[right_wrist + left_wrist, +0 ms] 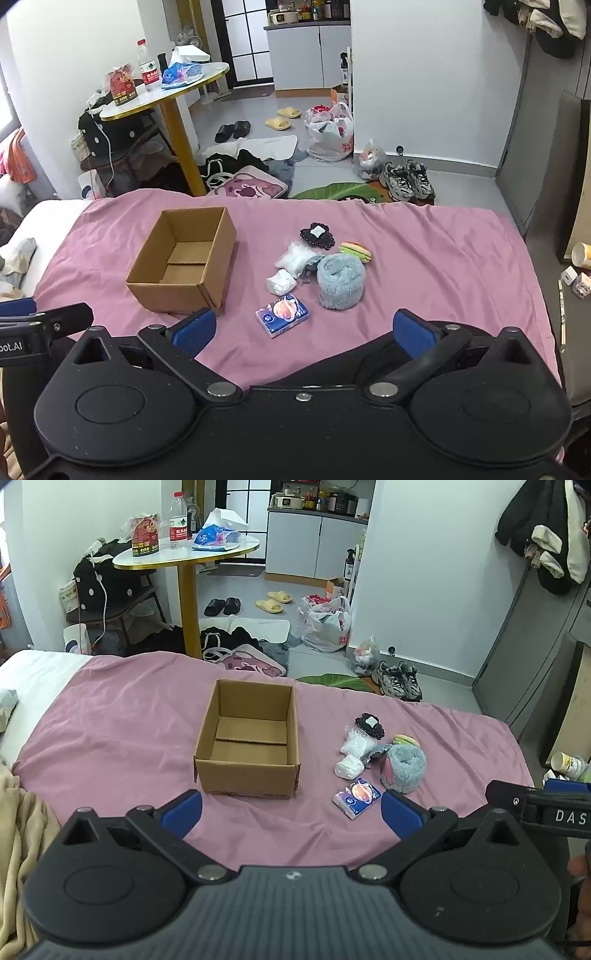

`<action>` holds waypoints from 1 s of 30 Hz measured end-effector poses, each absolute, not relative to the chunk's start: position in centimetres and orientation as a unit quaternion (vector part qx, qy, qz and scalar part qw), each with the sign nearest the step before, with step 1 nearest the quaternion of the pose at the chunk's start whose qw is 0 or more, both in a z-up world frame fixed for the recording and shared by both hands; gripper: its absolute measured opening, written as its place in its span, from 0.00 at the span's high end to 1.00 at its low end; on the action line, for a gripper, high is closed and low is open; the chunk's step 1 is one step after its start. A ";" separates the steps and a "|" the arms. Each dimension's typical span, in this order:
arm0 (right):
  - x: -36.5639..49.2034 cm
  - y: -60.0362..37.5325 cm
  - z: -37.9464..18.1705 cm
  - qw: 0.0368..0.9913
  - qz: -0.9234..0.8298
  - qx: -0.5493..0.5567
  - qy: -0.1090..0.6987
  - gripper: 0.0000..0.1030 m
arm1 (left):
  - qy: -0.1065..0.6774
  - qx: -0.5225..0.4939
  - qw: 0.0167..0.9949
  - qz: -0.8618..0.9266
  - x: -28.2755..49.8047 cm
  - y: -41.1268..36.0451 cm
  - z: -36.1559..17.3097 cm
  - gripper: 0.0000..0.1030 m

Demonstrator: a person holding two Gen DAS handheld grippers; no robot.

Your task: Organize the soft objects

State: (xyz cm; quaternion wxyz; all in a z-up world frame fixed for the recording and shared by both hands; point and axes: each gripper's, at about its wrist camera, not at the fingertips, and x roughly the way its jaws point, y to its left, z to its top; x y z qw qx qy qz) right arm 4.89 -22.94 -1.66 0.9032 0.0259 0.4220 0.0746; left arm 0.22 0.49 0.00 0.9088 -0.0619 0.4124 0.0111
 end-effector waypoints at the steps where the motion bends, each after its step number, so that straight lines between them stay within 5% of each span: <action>1: 4.8 -22.9 -1.6 0.903 0.075 0.028 0.422 0.00 | 0.413 -0.060 0.909 0.011 0.1 0.8 0.2 0.01; 30: 4.1 -23.3 -1.1 0.909 0.085 0.032 0.406 0.00 | 0.403 -0.046 0.914 0.018 -0.9 -0.1 0.7 0.01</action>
